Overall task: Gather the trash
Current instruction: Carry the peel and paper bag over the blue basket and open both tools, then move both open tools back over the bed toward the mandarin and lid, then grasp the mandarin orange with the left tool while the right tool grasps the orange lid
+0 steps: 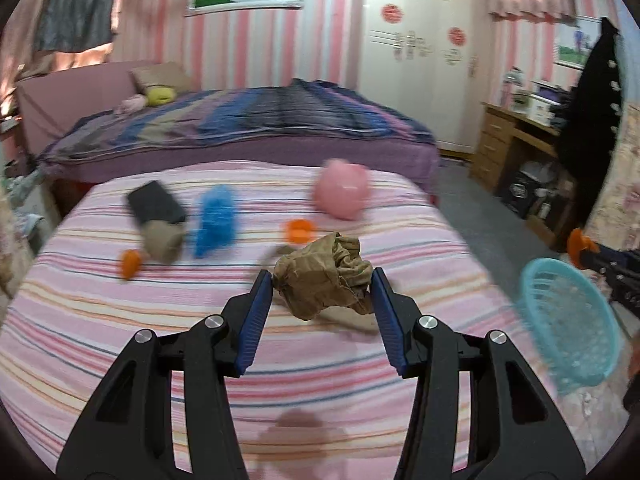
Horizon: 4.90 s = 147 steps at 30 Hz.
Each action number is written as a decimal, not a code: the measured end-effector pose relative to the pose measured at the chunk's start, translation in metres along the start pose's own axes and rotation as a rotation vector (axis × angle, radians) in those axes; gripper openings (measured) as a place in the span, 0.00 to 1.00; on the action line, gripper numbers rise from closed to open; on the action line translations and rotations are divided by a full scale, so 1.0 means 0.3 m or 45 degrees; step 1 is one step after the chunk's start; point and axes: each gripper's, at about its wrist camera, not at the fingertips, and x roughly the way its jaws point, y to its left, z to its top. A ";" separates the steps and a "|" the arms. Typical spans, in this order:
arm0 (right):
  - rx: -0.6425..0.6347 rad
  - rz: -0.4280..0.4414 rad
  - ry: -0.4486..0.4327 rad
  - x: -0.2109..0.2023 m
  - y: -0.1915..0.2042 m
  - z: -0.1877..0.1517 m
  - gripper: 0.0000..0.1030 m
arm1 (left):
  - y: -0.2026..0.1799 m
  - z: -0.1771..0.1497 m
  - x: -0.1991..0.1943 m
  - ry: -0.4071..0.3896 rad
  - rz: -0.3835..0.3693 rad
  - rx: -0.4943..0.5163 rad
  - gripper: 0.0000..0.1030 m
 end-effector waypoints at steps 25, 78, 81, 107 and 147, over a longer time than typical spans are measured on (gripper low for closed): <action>0.218 -0.202 0.080 -0.028 -0.454 -0.250 0.24 | -0.736 -0.109 0.093 0.053 -0.323 0.226 0.48; 0.310 -0.230 -0.038 -0.056 -0.342 -0.166 0.89 | -0.347 -0.089 -0.028 -0.059 -0.008 0.161 0.94; 0.301 -0.189 -0.053 -0.067 -0.295 -0.146 0.89 | -0.273 -0.082 -0.057 -0.060 0.034 0.136 0.94; 0.108 0.105 -0.106 0.086 0.268 0.174 0.89 | 0.585 0.001 -0.062 0.000 0.405 -0.152 0.94; -0.093 0.308 0.192 0.711 0.782 0.263 0.75 | 0.805 0.001 0.397 0.287 0.282 -0.173 0.29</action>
